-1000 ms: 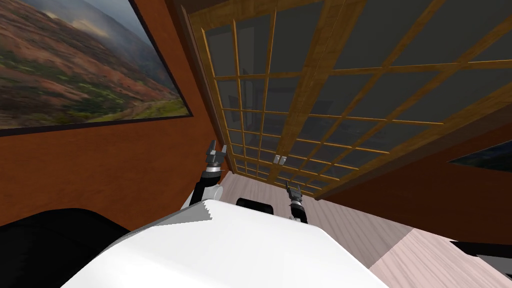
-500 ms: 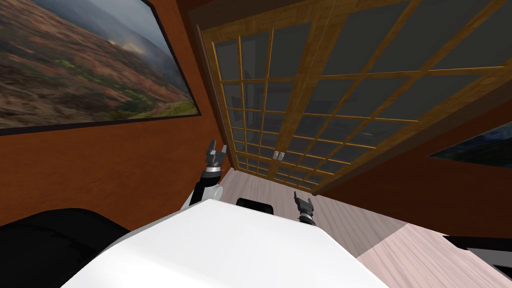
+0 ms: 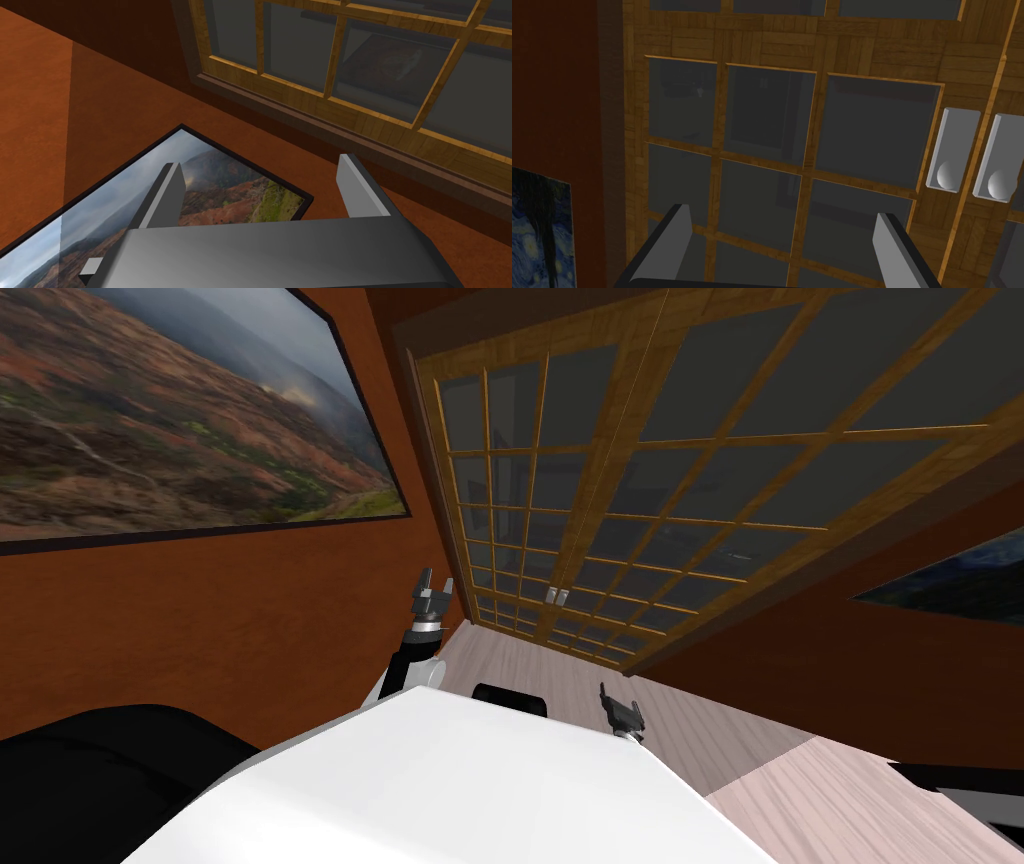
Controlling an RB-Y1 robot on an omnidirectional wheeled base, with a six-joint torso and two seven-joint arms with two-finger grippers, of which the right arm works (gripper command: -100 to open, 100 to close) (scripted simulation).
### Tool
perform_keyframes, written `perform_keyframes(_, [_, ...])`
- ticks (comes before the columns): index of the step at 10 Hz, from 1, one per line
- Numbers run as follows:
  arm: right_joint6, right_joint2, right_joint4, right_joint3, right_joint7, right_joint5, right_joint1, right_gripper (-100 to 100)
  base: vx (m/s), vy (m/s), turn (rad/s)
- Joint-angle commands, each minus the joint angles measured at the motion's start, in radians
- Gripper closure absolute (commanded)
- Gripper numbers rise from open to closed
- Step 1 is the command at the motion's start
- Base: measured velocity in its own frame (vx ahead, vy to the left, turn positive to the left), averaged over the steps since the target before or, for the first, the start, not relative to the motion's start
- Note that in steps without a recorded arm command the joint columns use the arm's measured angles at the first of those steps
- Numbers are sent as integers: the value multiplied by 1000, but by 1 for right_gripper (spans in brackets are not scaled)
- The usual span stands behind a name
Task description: Pull the door open
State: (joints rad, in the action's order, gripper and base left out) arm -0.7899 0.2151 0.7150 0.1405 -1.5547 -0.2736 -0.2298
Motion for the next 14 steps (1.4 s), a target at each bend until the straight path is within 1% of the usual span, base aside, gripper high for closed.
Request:
perform_keyframes(1, [-12, 8, -28, 8, 5, -6, 0, -100, -57, -35, 18])
perform_keyframes(2, [-14, 16, -41, 26, 4, -18, -8, -100, -52, -37, 78])
perform_keyframes(3, [-15, 18, -45, 31, 3, -21, -11, -100, -46, -37, 75])
perform_keyframes(5, [-15, 18, -45, 31, 3, -21, -11, -100, -11, -10, 6])
perform_keyframes(6, [-19, 30, -65, 60, 1, -41, -18, -100, -8, -24, 197])
perform_keyframes(7, [-22, 36, -74, 74, 0, -51, -16, -100, 8, -59, 259])
perform_keyframes(8, [-26, 40, -82, 88, -1, -63, -6, -100, 97, -62, 273])
perform_keyframes(9, [-28, 42, -84, 94, -1, -68, 3, -100, 158, -74, 206])
perform_keyframes(12, [-33, 39, -79, 98, -2, -74, 40, -100, 191, -34, 163])
perform_keyframes(14, [-36, 34, -71, 94, -2, -74, 67, -100, 186, -22, 162])
